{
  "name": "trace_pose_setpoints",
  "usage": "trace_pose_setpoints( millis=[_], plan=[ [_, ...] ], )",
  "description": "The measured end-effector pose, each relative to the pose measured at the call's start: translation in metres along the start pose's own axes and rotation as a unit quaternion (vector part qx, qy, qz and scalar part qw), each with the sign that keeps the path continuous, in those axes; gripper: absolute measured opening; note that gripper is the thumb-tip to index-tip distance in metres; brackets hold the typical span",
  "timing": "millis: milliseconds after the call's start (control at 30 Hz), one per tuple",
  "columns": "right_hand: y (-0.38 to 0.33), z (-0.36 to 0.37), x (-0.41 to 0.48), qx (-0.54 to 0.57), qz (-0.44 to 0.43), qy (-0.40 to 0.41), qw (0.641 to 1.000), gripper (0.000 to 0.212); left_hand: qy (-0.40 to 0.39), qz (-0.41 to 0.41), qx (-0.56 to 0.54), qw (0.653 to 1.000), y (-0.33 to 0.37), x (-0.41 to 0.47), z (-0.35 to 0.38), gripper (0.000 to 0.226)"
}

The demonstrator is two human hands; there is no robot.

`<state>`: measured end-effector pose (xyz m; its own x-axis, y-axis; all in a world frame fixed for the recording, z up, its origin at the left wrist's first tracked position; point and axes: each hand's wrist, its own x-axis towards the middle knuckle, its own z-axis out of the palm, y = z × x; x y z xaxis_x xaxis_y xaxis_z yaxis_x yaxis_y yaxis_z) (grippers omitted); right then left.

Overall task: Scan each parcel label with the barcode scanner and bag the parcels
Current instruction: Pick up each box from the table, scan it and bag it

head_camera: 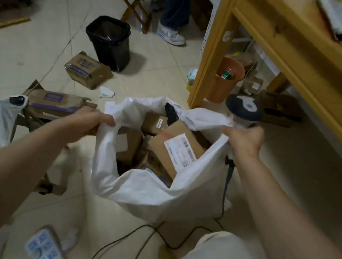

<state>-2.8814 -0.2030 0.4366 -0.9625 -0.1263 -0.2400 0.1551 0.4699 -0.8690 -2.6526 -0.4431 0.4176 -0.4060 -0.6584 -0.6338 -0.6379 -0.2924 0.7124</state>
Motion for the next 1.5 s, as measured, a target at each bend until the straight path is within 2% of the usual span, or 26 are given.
trace_pose_setpoints(
  millis=[33,100,167,233,333,400,467,534,634,667,700,767,867,967,1034,1100,1167,1200,1267,1300,1334,1434,1501],
  plan=[
    [-0.001,-0.001,-0.003,0.019,-0.022,0.004,1.000,0.049,-0.012,-0.001,-0.005,1.000,0.001,0.000,-0.005,0.027],
    [0.012,0.000,-0.009,-0.033,-0.035,-0.020,0.999,0.043,0.020,-0.027,0.057,0.998,-0.015,-0.001,-0.004,0.024],
    [0.035,0.005,-0.008,-0.145,0.013,-0.056,0.988,0.037,0.062,-0.056,0.134,0.988,-0.035,-0.002,0.009,0.032],
    [0.041,0.006,-0.003,-0.182,0.045,-0.073,0.980,0.034,0.051,-0.043,0.131,0.989,-0.040,-0.004,0.022,0.040],
    [0.014,0.005,0.015,-0.156,0.007,-0.030,0.987,0.035,0.092,0.033,0.109,0.989,-0.012,-0.006,0.029,0.035],
    [-0.009,0.002,0.020,-0.085,-0.033,-0.002,0.996,0.038,0.140,0.095,0.106,0.980,0.011,-0.010,0.025,0.023],
    [-0.014,-0.002,0.014,-0.017,-0.090,0.011,0.996,0.039,0.163,0.118,0.067,0.977,0.018,-0.014,0.021,0.013],
    [0.005,-0.003,0.010,-0.055,-0.113,0.002,0.992,0.035,0.140,0.088,0.052,0.985,0.002,-0.011,0.021,0.014],
    [0.047,-0.003,0.011,-0.203,-0.005,-0.059,0.977,0.035,0.040,-0.052,0.113,0.991,-0.037,-0.006,0.038,0.045],
    [0.053,-0.005,0.013,-0.221,0.021,-0.068,0.973,0.035,0.034,-0.075,0.128,0.988,-0.043,-0.003,0.046,0.048],
    [0.051,-0.006,0.016,-0.221,0.029,-0.063,0.973,0.035,0.048,-0.061,0.136,0.988,-0.044,0.000,0.052,0.047],
    [0.033,-0.008,0.028,-0.209,0.005,-0.032,0.977,0.033,0.102,0.022,0.154,0.983,-0.029,0.006,0.059,0.033],
    [-0.003,-0.017,0.041,-0.136,-0.062,0.010,0.989,0.035,0.195,0.145,0.204,0.948,0.009,0.009,0.049,0.022],
    [-0.008,-0.023,0.028,-0.049,-0.111,0.023,0.992,0.039,0.242,0.183,0.168,0.938,0.008,0.007,0.043,0.022],
    [0.014,-0.024,0.022,-0.092,-0.095,-0.002,0.991,0.033,0.203,0.129,0.192,0.952,-0.015,0.005,0.046,0.022],
    [0.044,-0.027,0.021,-0.154,-0.027,-0.035,0.987,0.032,0.114,0.021,0.278,0.954,-0.043,0.003,0.051,0.014],
    [0.067,-0.032,0.023,-0.157,0.029,-0.033,0.987,0.039,0.025,-0.060,0.381,0.922,-0.059,0.003,0.055,0.017],
    [0.076,-0.036,0.025,-0.150,0.044,-0.025,0.987,0.042,-0.004,-0.073,0.440,0.895,-0.059,0.006,0.061,0.029],
    [0.088,-0.044,0.025,-0.131,0.058,-0.016,0.989,0.041,0.001,-0.055,0.519,0.853,-0.050,0.013,0.073,0.069],
    [0.094,-0.050,0.025,-0.119,0.068,-0.008,0.991,0.040,0.022,-0.041,0.527,0.849,-0.041,0.017,0.082,0.084],
    [0.099,-0.055,0.025,-0.102,0.077,0.006,0.992,0.039,0.051,-0.007,0.513,0.857,-0.030,0.026,0.094,0.087],
    [0.111,-0.071,0.026,-0.070,0.095,0.036,0.992,0.038,0.077,0.096,0.483,0.867,0.006,0.056,0.135,0.054],
    [0.119,-0.079,0.030,-0.060,0.102,0.038,0.992,0.036,0.051,0.081,0.450,0.888,0.023,0.079,0.159,0.039]
  ],
)
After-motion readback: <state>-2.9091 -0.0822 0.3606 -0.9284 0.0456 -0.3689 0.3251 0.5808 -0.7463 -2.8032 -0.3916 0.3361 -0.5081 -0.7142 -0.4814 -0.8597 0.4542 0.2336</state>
